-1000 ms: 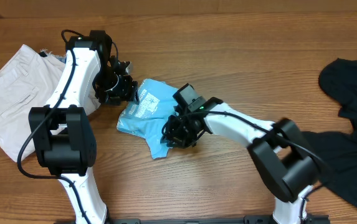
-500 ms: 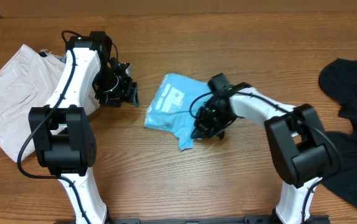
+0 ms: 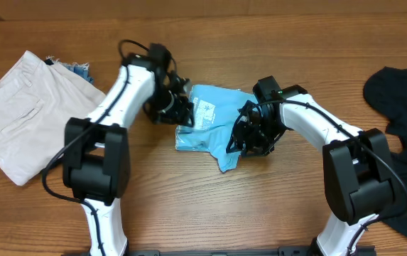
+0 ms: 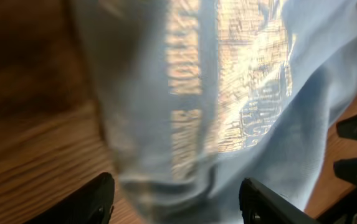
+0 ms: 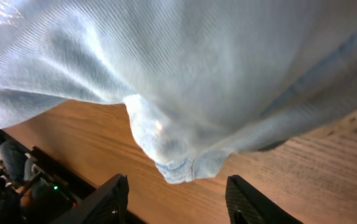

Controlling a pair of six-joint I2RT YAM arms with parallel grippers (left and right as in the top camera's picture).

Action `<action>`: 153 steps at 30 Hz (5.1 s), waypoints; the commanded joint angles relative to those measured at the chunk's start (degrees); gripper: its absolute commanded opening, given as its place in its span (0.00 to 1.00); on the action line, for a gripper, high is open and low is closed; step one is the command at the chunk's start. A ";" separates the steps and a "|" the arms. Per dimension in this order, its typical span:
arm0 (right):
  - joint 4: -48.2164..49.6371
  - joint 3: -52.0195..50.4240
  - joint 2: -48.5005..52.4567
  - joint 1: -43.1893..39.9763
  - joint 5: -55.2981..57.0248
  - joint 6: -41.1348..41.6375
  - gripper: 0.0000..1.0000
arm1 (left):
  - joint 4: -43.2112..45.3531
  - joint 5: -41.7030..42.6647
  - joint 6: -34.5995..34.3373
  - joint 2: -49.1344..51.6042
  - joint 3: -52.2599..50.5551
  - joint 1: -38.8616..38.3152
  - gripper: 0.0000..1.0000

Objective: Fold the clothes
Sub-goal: 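Press and adjust the folded shirt's right side with the right gripper, then square the folded blue shirt's sides by pressing inward with both grippers, then lift the folded blue shirt with the left gripper and carry it left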

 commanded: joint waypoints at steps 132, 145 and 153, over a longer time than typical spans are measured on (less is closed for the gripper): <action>14.49 -5.07 -23.02 -9.31 1.27 14.91 0.04 | 28.46 3.78 1.27 -40.28 -25.90 51.17 0.04; 14.38 -5.07 -23.02 -9.31 1.25 14.93 0.04 | 43.76 8.90 -7.96 -39.89 -23.28 56.98 0.04; 14.27 -5.07 -23.02 -9.31 1.25 14.95 0.04 | 32.48 -11.02 -10.14 -32.44 -23.28 57.16 0.43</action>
